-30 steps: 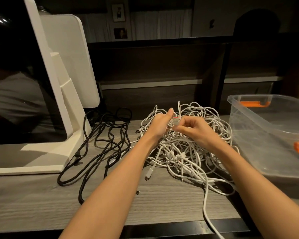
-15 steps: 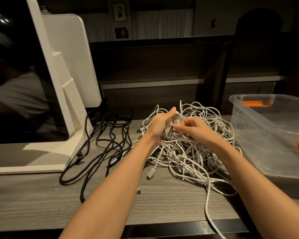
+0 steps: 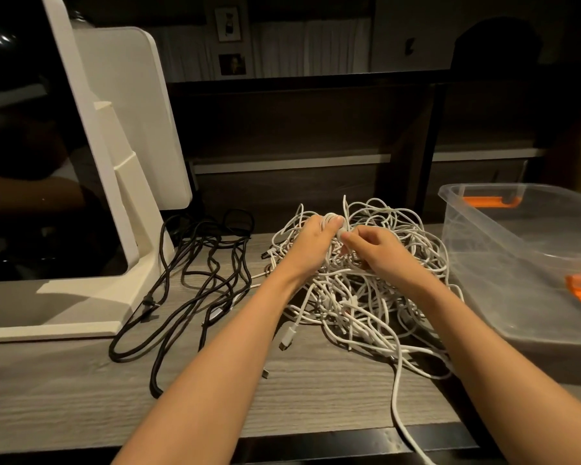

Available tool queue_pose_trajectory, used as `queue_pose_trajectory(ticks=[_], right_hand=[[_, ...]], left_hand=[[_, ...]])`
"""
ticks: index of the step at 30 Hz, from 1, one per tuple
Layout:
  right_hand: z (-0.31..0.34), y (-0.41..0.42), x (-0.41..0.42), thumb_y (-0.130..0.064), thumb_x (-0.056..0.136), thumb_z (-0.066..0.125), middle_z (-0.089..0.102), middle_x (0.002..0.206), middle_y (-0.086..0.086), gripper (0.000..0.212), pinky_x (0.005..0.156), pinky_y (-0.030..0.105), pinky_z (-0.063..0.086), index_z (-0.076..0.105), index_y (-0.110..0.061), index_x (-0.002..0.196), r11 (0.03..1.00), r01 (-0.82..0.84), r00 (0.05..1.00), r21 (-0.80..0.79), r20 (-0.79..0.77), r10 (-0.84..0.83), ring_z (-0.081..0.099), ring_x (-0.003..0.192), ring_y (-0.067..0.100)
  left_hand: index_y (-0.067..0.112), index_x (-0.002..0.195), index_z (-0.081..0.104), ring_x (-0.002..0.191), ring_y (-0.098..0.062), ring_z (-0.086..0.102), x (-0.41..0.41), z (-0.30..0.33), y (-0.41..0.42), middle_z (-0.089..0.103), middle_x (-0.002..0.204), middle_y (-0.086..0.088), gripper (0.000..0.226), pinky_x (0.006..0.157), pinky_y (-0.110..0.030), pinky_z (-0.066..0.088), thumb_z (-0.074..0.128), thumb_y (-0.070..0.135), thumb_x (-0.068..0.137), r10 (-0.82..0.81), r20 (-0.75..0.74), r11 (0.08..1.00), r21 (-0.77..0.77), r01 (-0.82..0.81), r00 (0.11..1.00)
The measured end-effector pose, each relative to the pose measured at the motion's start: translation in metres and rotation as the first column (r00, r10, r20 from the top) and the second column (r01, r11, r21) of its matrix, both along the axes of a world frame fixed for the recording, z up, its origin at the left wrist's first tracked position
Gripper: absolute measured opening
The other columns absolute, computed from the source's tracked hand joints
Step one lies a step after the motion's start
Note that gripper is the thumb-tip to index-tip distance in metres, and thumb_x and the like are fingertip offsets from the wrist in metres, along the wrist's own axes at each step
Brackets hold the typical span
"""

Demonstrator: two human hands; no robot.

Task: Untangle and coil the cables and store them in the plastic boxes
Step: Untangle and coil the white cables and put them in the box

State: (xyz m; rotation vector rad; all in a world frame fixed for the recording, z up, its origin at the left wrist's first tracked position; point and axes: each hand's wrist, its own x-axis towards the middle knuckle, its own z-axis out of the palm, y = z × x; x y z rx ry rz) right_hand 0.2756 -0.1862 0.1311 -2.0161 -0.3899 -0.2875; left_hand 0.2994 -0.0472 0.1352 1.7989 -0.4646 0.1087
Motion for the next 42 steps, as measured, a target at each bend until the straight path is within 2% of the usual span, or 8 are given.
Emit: queue_pose_trajectory(ticks=[6,12,22,25,29,34,37,42], right_hand=[[0.001,0.000,0.001,-0.030,0.096,0.053,0.044,0.054,-0.005,0.033,0.055,0.029,0.034,0.061,-0.008,0.073,1.000,0.010,0.998,0.028,-0.068,-0.009,0.038,0.052,0.012],[-0.001,0.004,0.003,-0.029,0.097,0.052,0.043,0.041,-0.012,0.036,0.041,0.010,0.028,0.062,-0.005,0.073,0.993,0.104,0.994,0.056,-0.031,-0.102,0.036,0.036,-0.001],[-0.006,0.002,0.007,-0.025,0.095,0.057,0.043,0.048,-0.006,0.038,0.049,0.022,0.039,0.061,0.010,0.081,0.957,0.197,0.980,0.214,-0.071,-0.186,0.040,0.042,0.003],[-0.008,-0.002,0.009,-0.026,0.094,0.058,0.043,0.051,0.000,0.036,0.056,0.032,0.036,0.062,0.005,0.076,0.929,0.229,0.972,0.290,-0.128,-0.199,0.039,0.049,0.013],[-0.008,0.002,0.007,-0.025,0.092,0.061,0.050,0.061,0.005,0.032,0.054,0.027,0.037,0.056,-0.011,0.063,0.926,0.240,0.968,0.292,-0.140,-0.207,0.044,0.055,0.013],[-0.003,-0.001,0.005,-0.018,0.092,0.060,0.059,0.082,0.003,0.009,0.054,0.020,0.047,0.054,-0.011,0.090,0.909,0.150,0.975,0.388,-0.210,-0.072,0.058,0.067,0.007],[0.000,-0.005,0.003,-0.012,0.093,0.052,0.062,0.094,0.003,0.020,0.060,0.025,0.050,0.058,-0.009,0.111,0.858,0.116,0.976,0.501,-0.217,-0.006,0.060,0.072,0.008],[0.002,-0.007,0.001,-0.021,0.099,0.046,0.067,0.083,0.000,0.023,0.061,0.023,0.050,0.068,-0.013,0.101,0.819,0.078,0.973,0.568,-0.223,0.063,0.059,0.066,0.006]], left_hand=[[0.010,0.098,0.046,0.080,0.003,0.042,0.004,-0.007,-0.001,0.034,0.094,0.006,0.021,0.082,-0.024,0.037,0.042,0.030,0.103,0.049,0.144,0.986,0.148,-0.070,0.988],[0.009,0.096,0.057,0.079,0.005,0.045,0.008,-0.011,-0.002,0.040,0.100,0.003,0.017,0.071,-0.007,0.037,0.055,0.026,0.098,0.176,0.339,0.970,0.102,-0.222,0.924],[0.012,0.111,0.055,0.090,-0.016,0.056,-0.003,-0.009,-0.005,0.040,0.112,0.002,0.018,0.082,-0.043,0.054,0.056,0.022,0.097,0.049,0.387,0.963,0.227,-0.146,0.921],[0.013,0.120,0.052,0.094,-0.018,0.056,-0.003,-0.011,-0.008,0.039,0.116,-0.003,0.036,0.084,-0.036,0.053,0.067,0.017,0.087,-0.024,0.397,0.939,0.324,-0.116,0.917],[0.015,0.111,0.057,0.093,-0.009,0.051,-0.003,-0.012,-0.008,0.045,0.107,-0.001,0.040,0.082,-0.025,0.047,0.079,0.020,0.078,0.088,0.411,0.956,0.220,-0.192,0.907],[0.016,0.110,0.063,0.090,-0.013,0.054,-0.002,-0.014,-0.008,0.050,0.103,-0.002,0.034,0.080,-0.019,0.047,0.077,0.019,0.079,0.123,0.486,0.951,0.191,-0.242,0.866],[0.015,0.112,0.065,0.092,-0.008,0.054,-0.001,-0.012,-0.006,0.055,0.104,0.000,0.035,0.081,-0.007,0.039,0.078,0.019,0.080,0.119,0.503,0.965,0.146,-0.220,0.856],[0.014,0.132,0.052,0.112,-0.010,0.058,0.002,-0.015,-0.008,0.060,0.115,0.006,0.058,0.101,-0.034,0.047,0.078,0.015,0.080,0.106,0.421,0.981,0.102,-0.163,0.901]])
